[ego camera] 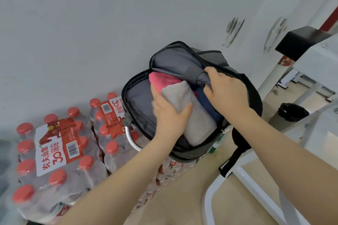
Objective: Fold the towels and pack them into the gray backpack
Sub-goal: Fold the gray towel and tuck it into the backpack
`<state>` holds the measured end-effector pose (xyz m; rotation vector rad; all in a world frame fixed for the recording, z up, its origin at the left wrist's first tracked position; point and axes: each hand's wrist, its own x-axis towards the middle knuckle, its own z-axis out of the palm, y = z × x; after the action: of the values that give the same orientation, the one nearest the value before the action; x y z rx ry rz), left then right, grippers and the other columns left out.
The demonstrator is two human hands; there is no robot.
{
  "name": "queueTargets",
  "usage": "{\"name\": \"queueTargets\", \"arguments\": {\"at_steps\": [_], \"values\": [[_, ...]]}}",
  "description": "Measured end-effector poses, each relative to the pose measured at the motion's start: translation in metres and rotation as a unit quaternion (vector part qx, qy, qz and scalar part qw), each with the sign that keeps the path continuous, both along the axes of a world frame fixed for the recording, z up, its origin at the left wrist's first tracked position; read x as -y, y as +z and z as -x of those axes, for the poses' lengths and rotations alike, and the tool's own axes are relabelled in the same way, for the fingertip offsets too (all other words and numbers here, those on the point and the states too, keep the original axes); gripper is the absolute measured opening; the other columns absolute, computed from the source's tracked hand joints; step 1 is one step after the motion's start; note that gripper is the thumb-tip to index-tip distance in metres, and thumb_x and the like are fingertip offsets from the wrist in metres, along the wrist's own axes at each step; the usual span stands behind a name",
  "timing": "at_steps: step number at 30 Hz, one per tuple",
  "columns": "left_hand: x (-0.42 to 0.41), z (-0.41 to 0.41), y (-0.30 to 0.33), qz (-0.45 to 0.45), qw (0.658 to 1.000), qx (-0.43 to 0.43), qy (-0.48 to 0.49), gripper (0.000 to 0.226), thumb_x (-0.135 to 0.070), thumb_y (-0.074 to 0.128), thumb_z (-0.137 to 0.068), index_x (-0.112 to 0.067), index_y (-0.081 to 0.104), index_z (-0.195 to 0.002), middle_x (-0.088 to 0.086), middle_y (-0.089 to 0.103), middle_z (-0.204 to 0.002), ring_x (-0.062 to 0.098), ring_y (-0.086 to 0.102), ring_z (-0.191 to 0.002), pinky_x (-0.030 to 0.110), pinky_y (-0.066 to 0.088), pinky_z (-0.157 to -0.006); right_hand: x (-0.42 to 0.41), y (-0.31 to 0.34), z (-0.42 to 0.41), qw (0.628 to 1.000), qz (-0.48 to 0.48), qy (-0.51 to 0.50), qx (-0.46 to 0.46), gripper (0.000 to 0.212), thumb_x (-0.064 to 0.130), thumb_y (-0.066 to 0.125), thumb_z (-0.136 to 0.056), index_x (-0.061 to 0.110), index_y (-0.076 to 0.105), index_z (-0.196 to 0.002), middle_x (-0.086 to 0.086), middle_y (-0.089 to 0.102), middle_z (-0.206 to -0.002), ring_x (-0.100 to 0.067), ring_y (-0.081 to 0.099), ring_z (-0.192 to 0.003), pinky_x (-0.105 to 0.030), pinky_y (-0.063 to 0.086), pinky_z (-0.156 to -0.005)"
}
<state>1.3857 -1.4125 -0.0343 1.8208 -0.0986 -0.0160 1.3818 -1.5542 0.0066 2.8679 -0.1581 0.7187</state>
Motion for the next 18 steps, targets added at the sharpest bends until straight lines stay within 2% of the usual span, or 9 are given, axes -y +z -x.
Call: {"name": "queueTargets", "arguments": {"at_steps": [1, 2, 4, 6, 7, 9, 12, 15, 18], "values": [[-0.009, 0.001, -0.002, -0.110, 0.988, 0.106, 0.020, 0.103, -0.033, 0.070, -0.077, -0.013, -0.003, -0.147, 0.017, 0.017, -0.149, 0.032, 0.024, -0.135, 0.039, 0.020, -0.110, 0.001, -0.002, 0.000, 1.000, 0.009, 0.004, 0.009, 0.031, 0.012, 0.061, -0.079, 0.004, 0.057, -0.108, -0.014, 0.062, -0.064, -0.031, 0.055, -0.047, -0.025, 0.027, -0.045], [-0.020, 0.001, -0.005, -0.203, 0.954, 0.219, 0.029, 0.098, -0.041, 0.067, -0.077, -0.013, 0.004, -0.147, 0.019, 0.010, -0.149, 0.036, 0.018, -0.137, 0.044, 0.014, -0.111, 0.000, -0.004, -0.001, 1.000, 0.020, 0.004, 0.018, 0.031, 0.011, 0.066, -0.073, 0.004, 0.059, -0.103, -0.012, 0.059, -0.057, -0.029, 0.052, -0.041, -0.023, 0.025, -0.043], [-0.037, -0.005, -0.021, -0.331, 0.862, 0.382, -0.041, 0.079, -0.056, 0.053, -0.078, -0.015, 0.027, -0.141, 0.020, 0.010, -0.150, 0.040, 0.014, -0.138, 0.052, 0.008, -0.112, -0.002, -0.006, -0.002, 0.999, 0.021, 0.006, 0.035, 0.034, 0.010, 0.071, -0.067, 0.004, 0.061, -0.098, -0.009, 0.056, -0.050, -0.027, 0.048, -0.036, -0.021, 0.025, -0.042], [-0.046, -0.012, -0.040, -0.420, 0.783, 0.427, -0.168, 0.074, -0.068, 0.036, -0.081, -0.020, 0.040, -0.136, 0.020, 0.023, -0.150, 0.039, 0.019, -0.139, 0.059, 0.010, -0.113, 0.000, -0.010, -0.003, 0.998, 0.004, 0.013, 0.058, 0.033, 0.011, 0.067, -0.069, 0.006, 0.060, -0.102, -0.007, 0.057, -0.051, -0.027, 0.051, -0.040, -0.026, 0.038, -0.048], [-0.047, -0.015, -0.047, -0.443, 0.761, 0.422, -0.214, 0.076, -0.073, 0.030, -0.081, -0.024, 0.039, -0.138, 0.019, 0.027, -0.150, 0.038, 0.021, -0.139, 0.057, 0.009, -0.113, 0.001, -0.011, -0.003, 0.997, -0.004, 0.012, 0.071, 0.033, 0.012, 0.064, -0.072, 0.007, 0.059, -0.104, -0.005, 0.059, -0.054, -0.026, 0.054, -0.044, -0.029, 0.045, -0.058], [-0.044, -0.022, -0.053, -0.464, 0.745, 0.414, -0.241, 0.081, -0.078, 0.027, -0.076, -0.029, 0.033, -0.140, 0.017, 0.029, -0.149, 0.039, 0.022, -0.139, 0.052, 0.002, -0.111, 0.000, -0.015, -0.001, 0.997, 0.003, 0.004, 0.081, 0.032, 0.014, 0.059, -0.078, 0.009, 0.057, -0.110, -0.004, 0.062, -0.059, -0.026, 0.058, -0.051, -0.036, 0.046, -0.081], [-0.027, -0.039, -0.051, -0.483, 0.742, 0.397, -0.243, 0.080, -0.077, 0.026, -0.074, -0.029, 0.039, -0.138, 0.019, 0.037, -0.145, 0.043, 0.032, -0.134, 0.055, 0.012, -0.111, -0.001, -0.017, 0.000, 0.996, 0.015, -0.003, 0.090, 0.032, 0.014, 0.056, -0.082, 0.009, 0.057, -0.114, -0.005, 0.063, -0.062, -0.026, 0.059, -0.052, -0.044, 0.037, -0.101], [-0.009, -0.058, -0.041, -0.490, 0.751, 0.350, -0.271, 0.083, -0.076, 0.024, -0.071, -0.028, 0.044, -0.136, 0.020, 0.036, -0.145, 0.044, 0.031, -0.134, 0.058, 0.017, -0.108, 0.002, -0.017, 0.001, 0.995, 0.004, -0.005, 0.095, 0.034, 0.013, 0.058, -0.081, 0.010, 0.057, -0.115, -0.005, 0.063, -0.062, -0.027, 0.059, -0.051, -0.048, 0.037, -0.103], [0.003, -0.068, -0.038, -0.498, 0.750, 0.325, -0.288, 0.093, -0.078, 0.013, -0.064, -0.031, 0.029, -0.143, 0.016, 0.017, -0.154, 0.039, 0.008, -0.142, 0.050, -0.002, -0.113, 0.001, -0.018, 0.002, 0.996, -0.029, 0.003, 0.081, 0.036, 0.016, 0.060, -0.080, 0.011, 0.056, -0.116, -0.005, 0.066, -0.068, -0.027, 0.062, -0.058, -0.045, 0.042, -0.097]]}}
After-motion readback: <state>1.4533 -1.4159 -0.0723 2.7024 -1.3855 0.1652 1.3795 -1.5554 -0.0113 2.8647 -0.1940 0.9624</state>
